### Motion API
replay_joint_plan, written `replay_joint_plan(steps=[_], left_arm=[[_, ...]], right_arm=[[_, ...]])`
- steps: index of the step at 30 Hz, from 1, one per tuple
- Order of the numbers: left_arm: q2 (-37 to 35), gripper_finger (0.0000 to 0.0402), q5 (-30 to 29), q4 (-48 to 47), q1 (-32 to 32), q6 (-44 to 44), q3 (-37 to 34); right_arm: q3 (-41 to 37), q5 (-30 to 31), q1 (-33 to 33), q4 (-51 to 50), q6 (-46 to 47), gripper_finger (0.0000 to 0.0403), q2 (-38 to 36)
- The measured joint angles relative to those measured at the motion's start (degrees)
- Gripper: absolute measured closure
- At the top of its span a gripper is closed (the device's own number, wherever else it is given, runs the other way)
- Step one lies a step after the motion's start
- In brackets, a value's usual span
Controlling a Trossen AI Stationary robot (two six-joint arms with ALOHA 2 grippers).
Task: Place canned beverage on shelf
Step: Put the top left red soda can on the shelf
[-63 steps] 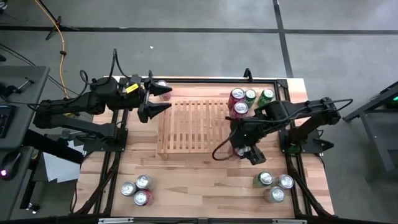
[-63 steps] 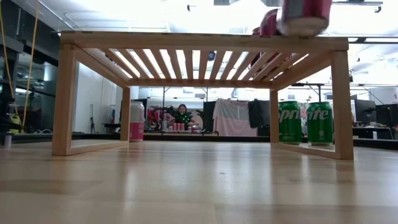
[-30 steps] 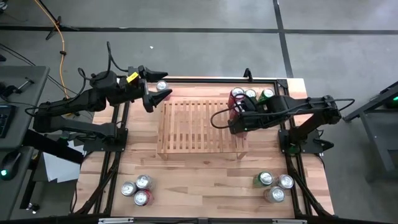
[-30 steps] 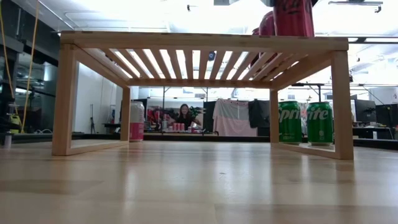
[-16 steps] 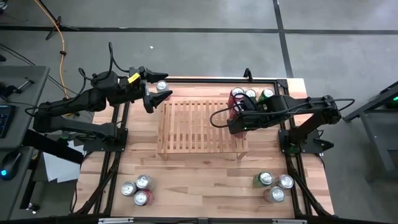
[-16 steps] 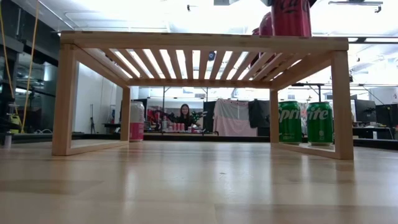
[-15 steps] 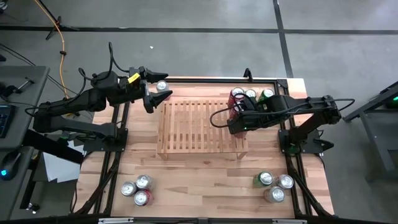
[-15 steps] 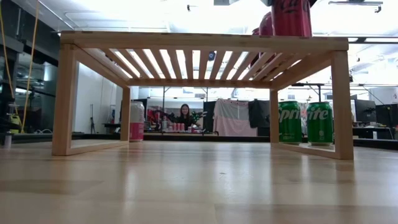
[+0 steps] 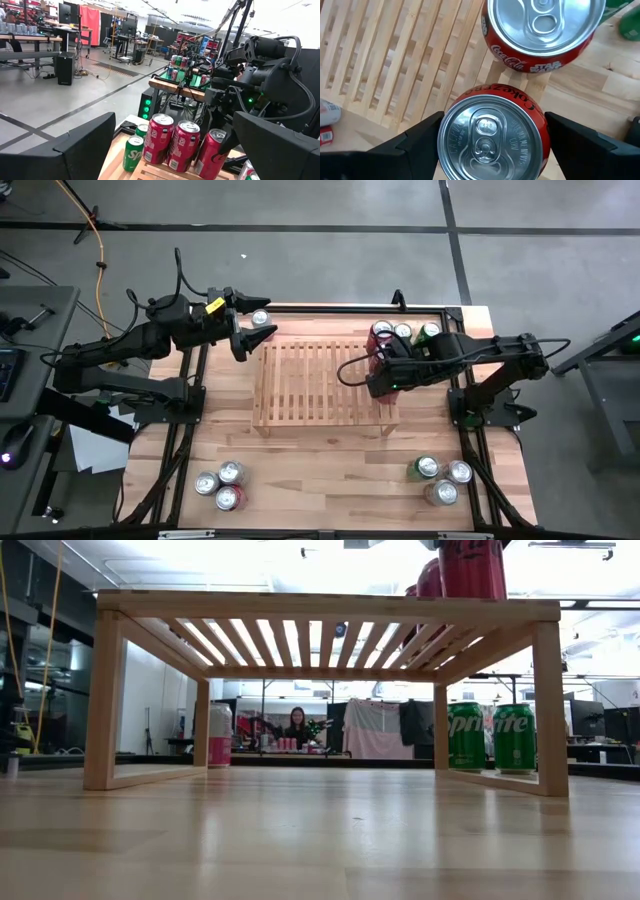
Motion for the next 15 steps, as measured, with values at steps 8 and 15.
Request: replay_joint_plan(steps=[8, 15], left_arm=[[0.0, 0.0007, 0.0, 0.0, 0.0, 0.0, 0.0], [0.0, 0.0007, 0.0, 0.0, 0.0, 0.0, 0.0]], right_arm=[[0.0, 0.8, 0.0, 0.0, 1.9, 0.0093, 0.0], [0.0, 1.7, 0.0, 0.0, 2.5, 0.0092, 0.0]])
